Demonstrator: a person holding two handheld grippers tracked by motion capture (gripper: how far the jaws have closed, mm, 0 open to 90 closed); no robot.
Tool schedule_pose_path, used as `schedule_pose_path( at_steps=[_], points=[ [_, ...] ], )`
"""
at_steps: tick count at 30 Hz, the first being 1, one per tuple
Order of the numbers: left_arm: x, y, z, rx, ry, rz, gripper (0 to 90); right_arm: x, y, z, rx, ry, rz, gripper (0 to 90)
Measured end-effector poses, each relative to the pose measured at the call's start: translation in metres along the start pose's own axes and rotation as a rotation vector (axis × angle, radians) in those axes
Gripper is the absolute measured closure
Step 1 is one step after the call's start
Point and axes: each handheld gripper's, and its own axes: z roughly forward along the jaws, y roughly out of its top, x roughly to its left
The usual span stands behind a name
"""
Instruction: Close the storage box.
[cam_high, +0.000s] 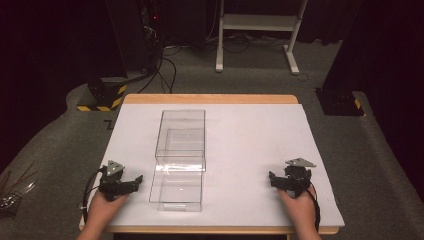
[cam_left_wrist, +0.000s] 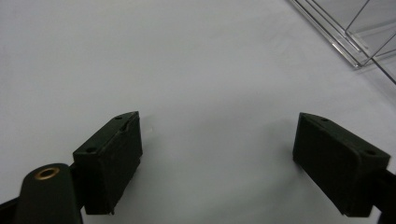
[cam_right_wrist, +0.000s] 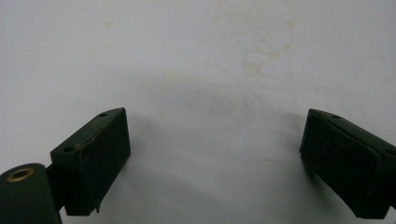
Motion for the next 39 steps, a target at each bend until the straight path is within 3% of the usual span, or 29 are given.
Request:
schedule_pose_path(
  at_steps=[32,39],
  points=[
    [-0.0018,0.0004,-0.0003,0.002,0.011,-0.014,16.1,-0.0002,-0.0003,0.0,-0.003,0.001,-0.002,8.3],
    [-0.0015,0.0015,-0.0021,0.007,-0.015,-0.008,14.6,-0.0001,-0.0002,0.0,-0.002,0.001,0.001,8.3]
  ],
)
